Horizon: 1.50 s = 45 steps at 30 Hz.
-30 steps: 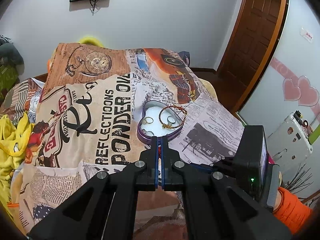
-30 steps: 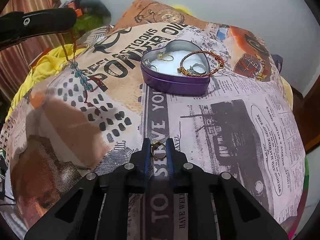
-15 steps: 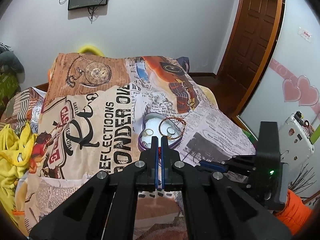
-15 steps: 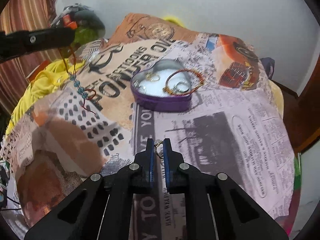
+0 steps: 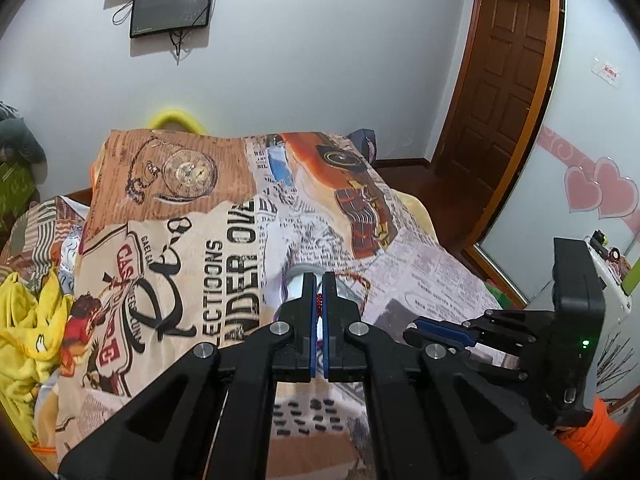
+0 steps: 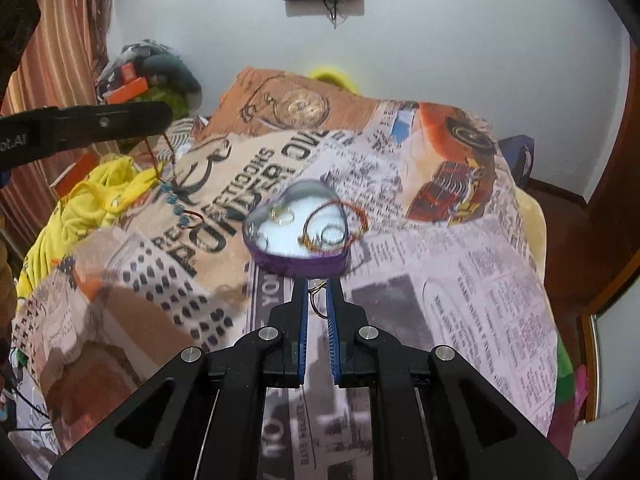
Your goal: Organize jewelry
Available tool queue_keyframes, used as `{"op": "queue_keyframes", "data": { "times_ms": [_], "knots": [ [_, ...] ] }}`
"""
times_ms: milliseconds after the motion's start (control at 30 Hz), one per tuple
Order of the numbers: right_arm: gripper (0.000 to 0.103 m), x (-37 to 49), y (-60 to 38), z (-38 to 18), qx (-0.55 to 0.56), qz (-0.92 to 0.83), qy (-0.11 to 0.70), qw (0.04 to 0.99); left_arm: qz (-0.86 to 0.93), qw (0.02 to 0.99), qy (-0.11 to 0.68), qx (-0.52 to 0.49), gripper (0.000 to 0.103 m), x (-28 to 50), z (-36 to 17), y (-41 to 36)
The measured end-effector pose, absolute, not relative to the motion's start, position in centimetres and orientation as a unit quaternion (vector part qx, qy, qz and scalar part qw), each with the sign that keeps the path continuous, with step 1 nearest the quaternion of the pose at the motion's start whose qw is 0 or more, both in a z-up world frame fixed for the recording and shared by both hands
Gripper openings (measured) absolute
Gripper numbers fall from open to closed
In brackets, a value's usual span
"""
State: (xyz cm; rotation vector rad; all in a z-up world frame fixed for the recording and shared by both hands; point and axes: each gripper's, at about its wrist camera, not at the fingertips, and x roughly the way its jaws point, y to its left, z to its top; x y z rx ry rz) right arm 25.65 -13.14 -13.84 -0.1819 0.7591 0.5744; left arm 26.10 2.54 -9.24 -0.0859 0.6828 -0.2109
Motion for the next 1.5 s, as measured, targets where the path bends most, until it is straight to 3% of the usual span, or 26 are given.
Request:
{"op": "queue_keyframes", "data": {
  "times_ms": [500, 967, 1333, 1500],
  "knots": [
    [0.008, 29.0, -11.0, -12.2, -0.079, 0.291, 0.334, 0.893, -0.118, 0.929, 0.345, -0.055, 0.000, 30.4, -11.0, 2.1],
    [0.008, 31.5, -9.0, -16.0, -0.104, 0.306, 0.385, 0.864, -0.139, 0.886, 0.438, -0.056, 0.000, 33.5, -18.1, 2.1],
    [0.009, 31.9, -8.4, -16.9, -0.115, 0.308, 0.408, 0.851, -0.130, 0.884, 0.444, -0.069, 0.002, 33.1, -18.2, 3.4],
    [0.018, 31.7, -8.5, -16.2, -0.108, 0.303, 0.416, 0.850, -0.120, 0.892, 0.431, -0.060, 0.004, 31.6, -16.8, 3.7]
  ]
}}
